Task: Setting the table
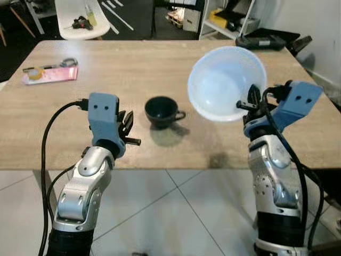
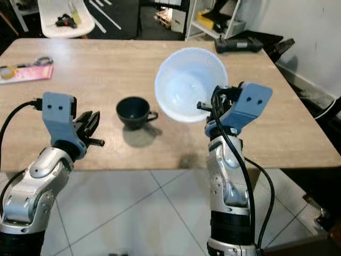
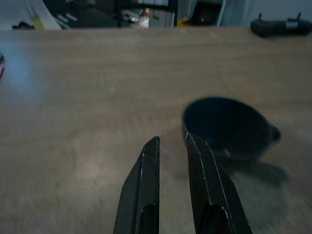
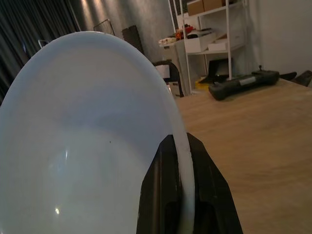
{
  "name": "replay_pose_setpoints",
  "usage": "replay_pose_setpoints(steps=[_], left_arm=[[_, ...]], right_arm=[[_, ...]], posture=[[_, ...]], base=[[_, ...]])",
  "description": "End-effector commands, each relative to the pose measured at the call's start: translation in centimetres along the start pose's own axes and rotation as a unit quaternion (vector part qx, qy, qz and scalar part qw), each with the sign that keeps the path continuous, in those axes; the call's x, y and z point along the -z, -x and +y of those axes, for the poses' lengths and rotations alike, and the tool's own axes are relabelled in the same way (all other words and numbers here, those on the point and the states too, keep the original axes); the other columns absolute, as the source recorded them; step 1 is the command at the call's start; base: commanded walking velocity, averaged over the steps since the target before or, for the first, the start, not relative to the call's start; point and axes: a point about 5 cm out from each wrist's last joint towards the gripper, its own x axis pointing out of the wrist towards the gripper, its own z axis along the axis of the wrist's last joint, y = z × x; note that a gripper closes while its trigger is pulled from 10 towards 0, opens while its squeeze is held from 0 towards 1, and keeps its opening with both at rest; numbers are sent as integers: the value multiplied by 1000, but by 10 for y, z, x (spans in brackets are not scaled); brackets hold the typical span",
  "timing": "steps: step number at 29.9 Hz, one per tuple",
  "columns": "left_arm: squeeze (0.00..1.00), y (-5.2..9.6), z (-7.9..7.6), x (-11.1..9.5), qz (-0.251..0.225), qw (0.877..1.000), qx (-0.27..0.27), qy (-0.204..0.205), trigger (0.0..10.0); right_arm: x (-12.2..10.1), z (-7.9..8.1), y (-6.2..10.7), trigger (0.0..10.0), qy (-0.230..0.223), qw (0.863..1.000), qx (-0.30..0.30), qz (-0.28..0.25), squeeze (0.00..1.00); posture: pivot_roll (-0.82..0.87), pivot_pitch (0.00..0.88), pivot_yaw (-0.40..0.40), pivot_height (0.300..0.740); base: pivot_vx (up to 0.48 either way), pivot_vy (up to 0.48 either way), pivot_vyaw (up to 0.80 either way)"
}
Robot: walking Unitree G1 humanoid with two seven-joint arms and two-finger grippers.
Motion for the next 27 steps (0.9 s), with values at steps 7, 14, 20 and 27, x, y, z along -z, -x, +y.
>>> replay_pose_setpoints(steps=[7,14,20,27], left_arm=[[0,11,2,11,34,999,29,8,10000],[0,30,4,16,60,993,97,-3,10000],[0,49,1,23,87,984,153,-4,10000],[0,55,-5,24,92,982,164,-2,10000]], right_arm=[[6,2,-6,10000,34,998,-25,37,0],[-6,12,-22,10000,18,994,-89,59,0],[-17,29,-40,10000,10,989,-135,64,0],[-19,70,-47,10000,-48,966,-237,94,0]], posture=[[52,116,82,740],[71,129,68,740],[75,134,54,740],[95,138,34,740]], base=[[0,0,0],[0,0,0],[0,0,0],[0,0,0]])
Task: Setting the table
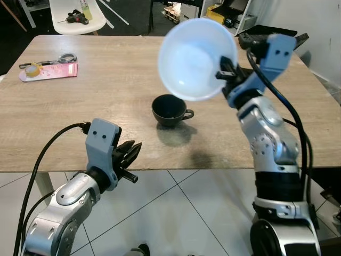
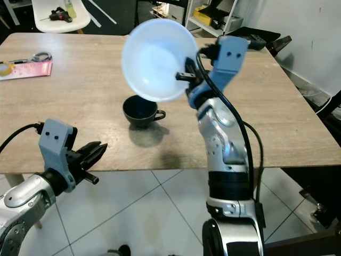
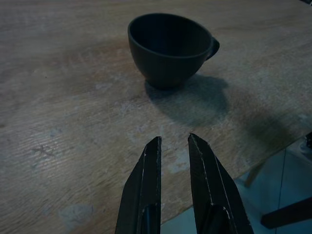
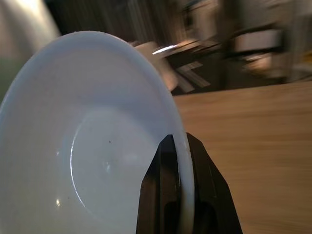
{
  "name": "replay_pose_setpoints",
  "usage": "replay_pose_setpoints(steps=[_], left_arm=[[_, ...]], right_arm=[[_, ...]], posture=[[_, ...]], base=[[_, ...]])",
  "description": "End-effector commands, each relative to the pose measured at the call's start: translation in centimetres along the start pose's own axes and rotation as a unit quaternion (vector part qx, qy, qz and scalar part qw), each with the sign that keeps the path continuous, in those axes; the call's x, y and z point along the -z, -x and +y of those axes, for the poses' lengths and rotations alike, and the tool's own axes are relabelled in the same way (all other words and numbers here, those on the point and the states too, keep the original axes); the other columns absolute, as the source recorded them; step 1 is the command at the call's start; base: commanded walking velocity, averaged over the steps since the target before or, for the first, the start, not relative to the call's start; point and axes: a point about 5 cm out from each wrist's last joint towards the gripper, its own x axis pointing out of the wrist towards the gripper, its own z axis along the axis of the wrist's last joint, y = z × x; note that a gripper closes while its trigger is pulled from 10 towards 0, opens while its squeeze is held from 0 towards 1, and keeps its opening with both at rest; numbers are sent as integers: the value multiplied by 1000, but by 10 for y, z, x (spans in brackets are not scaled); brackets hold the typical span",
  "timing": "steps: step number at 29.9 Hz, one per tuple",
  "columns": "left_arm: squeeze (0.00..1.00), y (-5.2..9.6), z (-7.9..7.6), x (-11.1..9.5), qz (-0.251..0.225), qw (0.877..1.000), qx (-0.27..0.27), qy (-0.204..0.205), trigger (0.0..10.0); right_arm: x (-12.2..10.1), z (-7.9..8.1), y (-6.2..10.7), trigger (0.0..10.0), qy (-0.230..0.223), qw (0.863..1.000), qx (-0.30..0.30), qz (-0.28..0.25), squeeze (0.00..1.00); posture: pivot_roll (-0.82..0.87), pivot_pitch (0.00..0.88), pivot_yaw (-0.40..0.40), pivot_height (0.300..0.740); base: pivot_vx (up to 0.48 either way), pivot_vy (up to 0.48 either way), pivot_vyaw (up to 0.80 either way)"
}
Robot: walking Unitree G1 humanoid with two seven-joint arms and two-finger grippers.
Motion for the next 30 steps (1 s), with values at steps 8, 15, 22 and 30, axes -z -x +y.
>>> replay_pose_setpoints(steps=[8,15,22,30], left_arm=[[0,3,-9,4,8,1000,-1,10,10000],[0,-2,-8,5,12,1000,-7,7,10000],[0,1,11,-21,-40,997,-60,-42,10000],[0,1,25,-67,-127,982,-112,-81,10000]], right_arm=[[1,21,-23,10000,-16,998,-59,18,0],[11,55,-31,10000,12,995,-92,45,0],[-2,-5,-29,10000,78,995,63,12,0],[-11,-32,-7,10000,84,988,122,-43,0]], posture=[[114,142,13,740],[104,139,17,740],[110,139,13,740],[107,131,28,740]], base=[[0,0,0],[0,0,0],[0,0,0],[0,0,0]])
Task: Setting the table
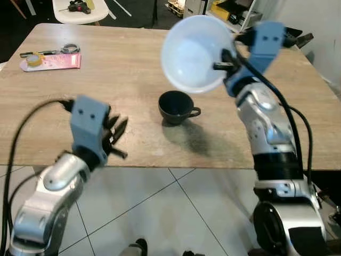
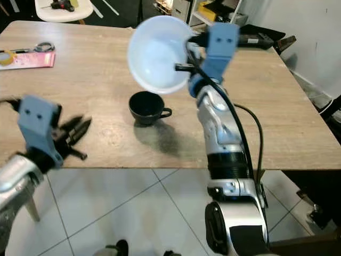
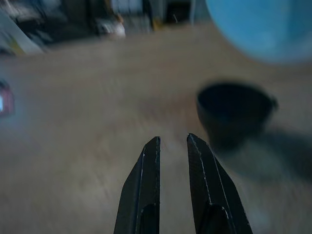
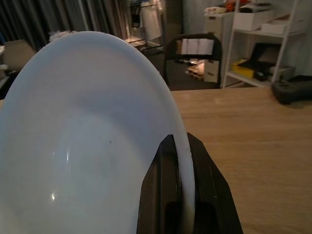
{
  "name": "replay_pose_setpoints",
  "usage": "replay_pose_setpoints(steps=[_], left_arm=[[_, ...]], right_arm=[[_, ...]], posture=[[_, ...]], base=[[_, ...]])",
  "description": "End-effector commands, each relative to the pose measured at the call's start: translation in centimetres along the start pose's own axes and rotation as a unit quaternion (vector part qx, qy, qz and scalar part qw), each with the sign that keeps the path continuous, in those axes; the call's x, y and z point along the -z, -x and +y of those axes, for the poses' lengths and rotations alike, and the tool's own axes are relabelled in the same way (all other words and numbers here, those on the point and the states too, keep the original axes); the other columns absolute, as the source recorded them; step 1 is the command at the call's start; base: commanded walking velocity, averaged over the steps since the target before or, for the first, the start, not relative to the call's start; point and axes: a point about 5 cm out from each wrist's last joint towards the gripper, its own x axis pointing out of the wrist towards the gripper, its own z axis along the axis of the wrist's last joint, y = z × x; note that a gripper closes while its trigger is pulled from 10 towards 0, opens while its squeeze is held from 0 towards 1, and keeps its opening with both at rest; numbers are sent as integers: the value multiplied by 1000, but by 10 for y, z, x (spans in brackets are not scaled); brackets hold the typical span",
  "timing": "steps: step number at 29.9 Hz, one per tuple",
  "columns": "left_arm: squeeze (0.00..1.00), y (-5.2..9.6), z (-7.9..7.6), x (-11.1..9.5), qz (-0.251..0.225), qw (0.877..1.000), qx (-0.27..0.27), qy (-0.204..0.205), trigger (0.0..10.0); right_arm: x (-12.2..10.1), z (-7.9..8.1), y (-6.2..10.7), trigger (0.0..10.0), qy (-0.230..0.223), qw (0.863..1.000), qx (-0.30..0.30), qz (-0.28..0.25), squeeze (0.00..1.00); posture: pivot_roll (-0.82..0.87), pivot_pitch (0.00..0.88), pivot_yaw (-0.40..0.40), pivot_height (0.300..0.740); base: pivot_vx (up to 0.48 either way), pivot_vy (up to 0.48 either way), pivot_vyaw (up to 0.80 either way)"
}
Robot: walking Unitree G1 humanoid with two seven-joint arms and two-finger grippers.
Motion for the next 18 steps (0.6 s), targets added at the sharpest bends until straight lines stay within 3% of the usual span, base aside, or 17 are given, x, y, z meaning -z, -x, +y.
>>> replay_pose_setpoints(steps=[1,2,3,4,5,6,7,8,11,13,18], left_arm=[[0,0,3,0,-4,1000,-14,6,10000],[427,-2,5,-2,-8,1000,-23,8,10000],[463,-5,6,-1,-8,999,-31,11,10000],[451,-6,8,-1,-7,999,-36,11,10000],[369,-7,8,1,-5,999,-40,13,10000],[369,-8,9,1,-4,999,-42,13,10000],[90,-8,8,2,-1,999,-41,15,10000],[0,-8,8,3,1,999,-39,14,10000],[0,-8,6,5,4,999,-35,17,10000],[0,-6,2,8,12,999,-31,25,10000],[0,-3,-1,12,20,999,-32,29,10000]], right_arm=[[-6,1,2,10000,-5,1000,3,-25,0],[-5,0,3,10000,-5,1000,8,-28,0],[-2,-3,4,10000,2,999,16,-28,0],[0,-4,5,10000,10,999,22,-26,0],[7,-6,5,10000,21,999,26,-12,0],[12,-7,5,10000,29,999,29,-1,0],[19,-9,5,10000,41,998,34,20,0],[26,-12,5,10000,47,997,44,39,0],[33,-14,5,10000,35,997,54,52,0],[36,-33,1,10000,-11,991,115,67,0],[30,-60,-1,10000,-27,982,176,63,0]], posture=[[107,131,28,740],[105,130,31,740],[103,128,32,740],[98,126,35,740],[97,126,35,740],[97,126,35,740],[96,125,38,740],[97,125,39,740],[101,127,39,740],[106,129,35,740],[118,131,32,740]], base=[[0,0,0],[0,0,0],[0,0,0],[0,0,0],[0,0,0],[0,0,0],[0,0,0],[0,0,0],[0,0,0],[0,0,0],[0,0,0]])
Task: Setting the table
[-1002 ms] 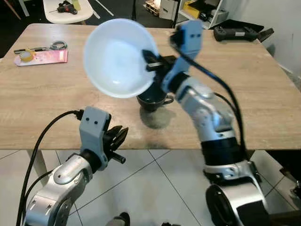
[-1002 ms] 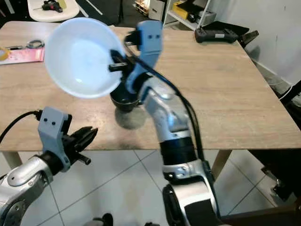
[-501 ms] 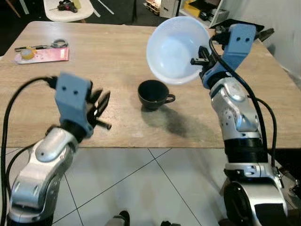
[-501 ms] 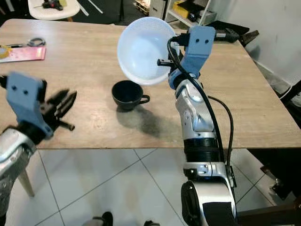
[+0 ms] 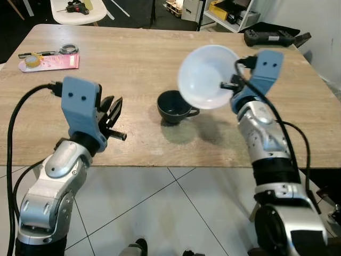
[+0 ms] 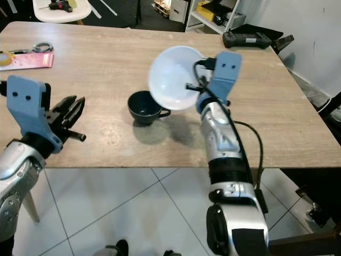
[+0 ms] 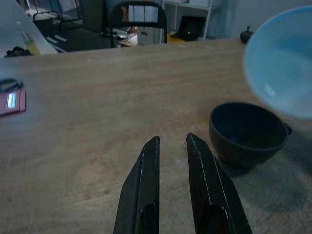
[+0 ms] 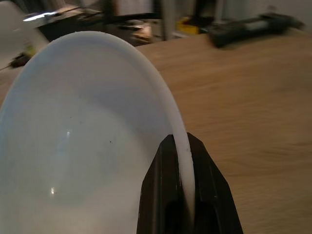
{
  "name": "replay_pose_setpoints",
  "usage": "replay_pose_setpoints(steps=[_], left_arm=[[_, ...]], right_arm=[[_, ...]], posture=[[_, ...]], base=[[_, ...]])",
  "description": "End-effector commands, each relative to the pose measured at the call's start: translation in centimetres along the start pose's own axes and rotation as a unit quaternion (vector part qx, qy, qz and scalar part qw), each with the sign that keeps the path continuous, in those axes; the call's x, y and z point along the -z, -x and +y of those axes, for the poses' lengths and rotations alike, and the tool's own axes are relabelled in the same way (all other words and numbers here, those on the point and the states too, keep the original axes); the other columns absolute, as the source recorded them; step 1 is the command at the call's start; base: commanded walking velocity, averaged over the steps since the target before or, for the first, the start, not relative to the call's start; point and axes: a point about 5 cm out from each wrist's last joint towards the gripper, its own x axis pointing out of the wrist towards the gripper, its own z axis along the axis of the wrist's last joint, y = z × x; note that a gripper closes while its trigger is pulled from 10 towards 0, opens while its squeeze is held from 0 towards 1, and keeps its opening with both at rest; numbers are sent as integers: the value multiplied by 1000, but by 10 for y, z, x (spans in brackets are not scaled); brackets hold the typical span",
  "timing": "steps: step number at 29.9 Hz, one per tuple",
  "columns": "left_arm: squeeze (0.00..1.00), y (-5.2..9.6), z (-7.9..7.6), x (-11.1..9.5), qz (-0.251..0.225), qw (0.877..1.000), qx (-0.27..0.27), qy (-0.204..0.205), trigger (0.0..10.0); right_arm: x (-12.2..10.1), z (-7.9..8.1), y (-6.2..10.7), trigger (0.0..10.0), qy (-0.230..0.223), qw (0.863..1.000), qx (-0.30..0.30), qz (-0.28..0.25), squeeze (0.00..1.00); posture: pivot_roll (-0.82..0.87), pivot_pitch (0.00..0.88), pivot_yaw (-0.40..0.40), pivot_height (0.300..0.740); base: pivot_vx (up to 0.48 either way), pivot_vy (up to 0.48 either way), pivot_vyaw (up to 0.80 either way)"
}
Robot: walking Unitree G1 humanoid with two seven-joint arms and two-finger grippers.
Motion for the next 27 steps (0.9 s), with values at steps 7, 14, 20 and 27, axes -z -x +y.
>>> replay_pose_setpoints(steps=[7,14,20,27], left_arm=[[0,5,-2,11,26,1000,-3,3,10000],[0,5,-5,16,36,999,1,6,10000],[0,6,-5,18,39,999,3,7,10000],[0,13,-24,17,59,990,117,49,10000]], right_arm=[[10,-33,2,10000,-83,994,53,52,0],[38,-38,21,10000,-169,975,70,129,0],[41,-43,30,10000,-129,978,60,153,0],[32,-36,32,10000,-99,981,40,164,353]], posture=[[113,134,36,740],[99,140,38,740],[89,144,36,740],[83,147,19,740]], base=[[0,0,0],[0,0,0],[0,0,0],[0,0,0]])
